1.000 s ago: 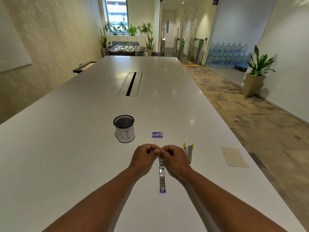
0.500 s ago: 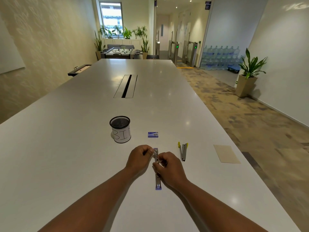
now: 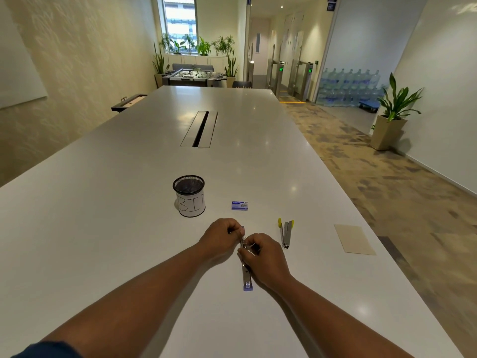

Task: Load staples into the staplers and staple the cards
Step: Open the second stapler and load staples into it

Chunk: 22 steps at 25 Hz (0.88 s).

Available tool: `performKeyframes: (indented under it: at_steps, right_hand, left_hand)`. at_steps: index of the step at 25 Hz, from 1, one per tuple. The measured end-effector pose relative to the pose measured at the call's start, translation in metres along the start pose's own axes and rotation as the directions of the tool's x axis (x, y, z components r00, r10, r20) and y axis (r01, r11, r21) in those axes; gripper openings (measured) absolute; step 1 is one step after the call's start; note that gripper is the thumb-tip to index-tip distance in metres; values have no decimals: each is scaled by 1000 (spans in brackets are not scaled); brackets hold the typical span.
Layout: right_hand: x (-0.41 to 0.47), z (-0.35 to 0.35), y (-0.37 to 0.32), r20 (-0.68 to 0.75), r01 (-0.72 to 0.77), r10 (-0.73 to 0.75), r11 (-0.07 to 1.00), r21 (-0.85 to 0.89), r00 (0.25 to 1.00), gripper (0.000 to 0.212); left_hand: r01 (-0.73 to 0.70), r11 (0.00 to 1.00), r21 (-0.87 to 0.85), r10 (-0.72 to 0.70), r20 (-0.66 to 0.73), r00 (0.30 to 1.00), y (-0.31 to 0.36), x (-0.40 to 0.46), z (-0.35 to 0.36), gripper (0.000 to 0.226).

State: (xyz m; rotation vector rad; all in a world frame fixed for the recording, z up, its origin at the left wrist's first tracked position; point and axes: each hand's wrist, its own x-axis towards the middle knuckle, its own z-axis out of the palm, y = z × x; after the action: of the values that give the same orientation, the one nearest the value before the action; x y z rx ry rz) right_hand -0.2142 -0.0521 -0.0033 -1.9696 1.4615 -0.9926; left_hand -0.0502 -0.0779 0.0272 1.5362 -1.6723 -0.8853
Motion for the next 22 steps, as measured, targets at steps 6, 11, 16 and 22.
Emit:
performKeyframes:
  at_steps: [6,11,16,22]
  right_hand:
    - [1,0,-1,9,-5,5,1000,1,1000,12]
    - [1,-1,-1,7,-13,13,1000,1,1000,13]
    - [1,-1,-1,11,-16,16,1000,11,1000,12]
    - [0,-2,-2,11,-12,12,1000,16,1000,12]
  left_hand:
    - [-52,985,164,37,93,995,2,9,-12,24]
    - [-94,969,229,60,150,987,2,12,-14,22]
    - [-125,956,267,87,148,985,3,13,-16,22]
    - [-29,988,150,23,42,999,-3,10,-11,13]
